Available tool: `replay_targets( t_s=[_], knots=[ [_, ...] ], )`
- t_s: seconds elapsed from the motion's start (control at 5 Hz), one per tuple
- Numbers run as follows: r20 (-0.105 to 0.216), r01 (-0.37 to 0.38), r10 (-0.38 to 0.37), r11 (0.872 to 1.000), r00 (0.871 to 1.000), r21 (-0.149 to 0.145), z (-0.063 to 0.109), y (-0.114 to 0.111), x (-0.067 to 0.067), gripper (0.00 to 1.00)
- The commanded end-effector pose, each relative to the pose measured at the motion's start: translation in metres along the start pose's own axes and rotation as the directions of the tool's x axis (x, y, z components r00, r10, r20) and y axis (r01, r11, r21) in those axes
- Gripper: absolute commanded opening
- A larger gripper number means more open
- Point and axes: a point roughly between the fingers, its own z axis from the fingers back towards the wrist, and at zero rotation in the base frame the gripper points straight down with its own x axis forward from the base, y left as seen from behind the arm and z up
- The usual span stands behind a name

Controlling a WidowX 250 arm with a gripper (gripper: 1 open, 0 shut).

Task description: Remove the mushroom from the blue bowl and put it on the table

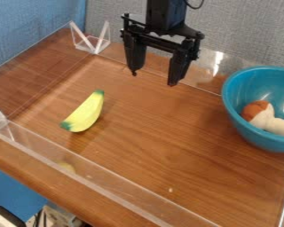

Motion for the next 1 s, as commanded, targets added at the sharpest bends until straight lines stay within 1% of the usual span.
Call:
replay_targets(
  t_s=[0.0, 0.2, 0.4, 0.6, 0.8],
  knots=[
    [0.000, -0.073, 0.073, 0.997, 0.997, -0.020, -0.001, -0.013, 0.005, 1.00],
    [0.013, -0.143, 0.143, 0.988, 0.990, -0.052, 0.011, -0.033, 0.020, 1.00],
    [0.029, -0.222, 0.225, 0.971, 0.974, -0.088, 0.025, -0.059, 0.037, 1.00],
    [0.030, -0.313, 0.319, 0.941, 0.947, -0.126, 0.030, -0.081, 0.044, 1.00],
    [0.026, -0.378, 0.386, 0.913, 0.922, -0.152, 0.030, -0.092, 0.048, 1.00]
  ],
)
